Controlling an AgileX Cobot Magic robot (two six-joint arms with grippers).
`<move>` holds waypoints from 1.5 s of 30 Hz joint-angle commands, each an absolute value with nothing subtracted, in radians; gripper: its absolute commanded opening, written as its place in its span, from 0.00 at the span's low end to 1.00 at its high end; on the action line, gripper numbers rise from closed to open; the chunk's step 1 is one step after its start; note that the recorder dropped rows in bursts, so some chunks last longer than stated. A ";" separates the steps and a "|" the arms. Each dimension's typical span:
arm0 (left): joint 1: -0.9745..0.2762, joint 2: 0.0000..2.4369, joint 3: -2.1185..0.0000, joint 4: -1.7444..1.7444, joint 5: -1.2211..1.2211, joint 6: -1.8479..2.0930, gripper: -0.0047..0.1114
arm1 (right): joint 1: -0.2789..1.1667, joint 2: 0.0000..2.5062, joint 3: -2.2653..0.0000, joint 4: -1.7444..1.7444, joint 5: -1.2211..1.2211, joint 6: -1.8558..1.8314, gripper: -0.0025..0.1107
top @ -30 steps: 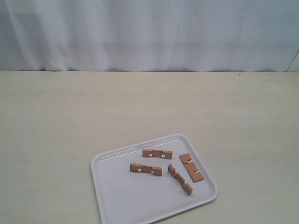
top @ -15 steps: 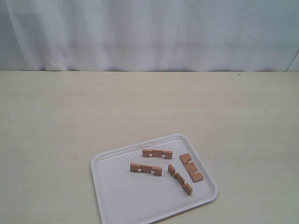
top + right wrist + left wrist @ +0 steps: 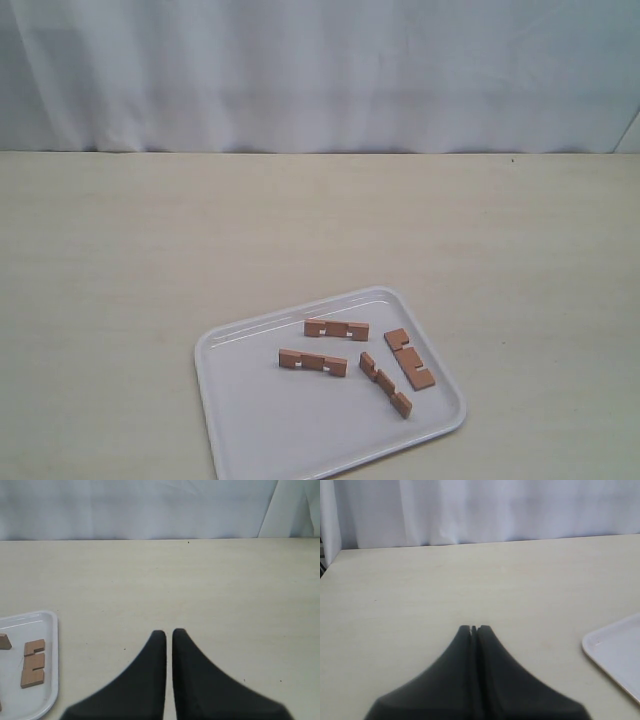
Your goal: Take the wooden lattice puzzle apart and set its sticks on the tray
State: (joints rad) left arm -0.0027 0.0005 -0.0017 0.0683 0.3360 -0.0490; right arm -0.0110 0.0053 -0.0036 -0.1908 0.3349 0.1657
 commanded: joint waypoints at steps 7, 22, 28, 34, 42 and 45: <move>-0.008 0.000 0.000 0.071 0.322 -0.050 0.04 | -0.010 0.000 0.000 -0.190 0.341 0.160 0.06; -0.007 0.000 0.000 0.119 0.324 -0.050 0.04 | -0.010 0.000 0.000 -0.190 0.341 0.160 0.06; -0.007 0.000 0.000 0.119 0.324 -0.050 0.04 | -0.010 0.000 0.000 -0.190 0.341 0.160 0.06; 0.024 0.000 0.000 0.119 0.324 -0.050 0.04 | -0.010 0.000 0.000 -0.190 0.341 0.160 0.06; 0.022 0.000 0.000 0.119 0.324 -0.050 0.04 | -0.010 0.000 0.000 -0.190 0.341 0.160 0.06; 0.022 0.000 0.000 0.119 0.322 -0.050 0.04 | -0.010 0.000 0.000 -0.190 0.341 0.160 0.06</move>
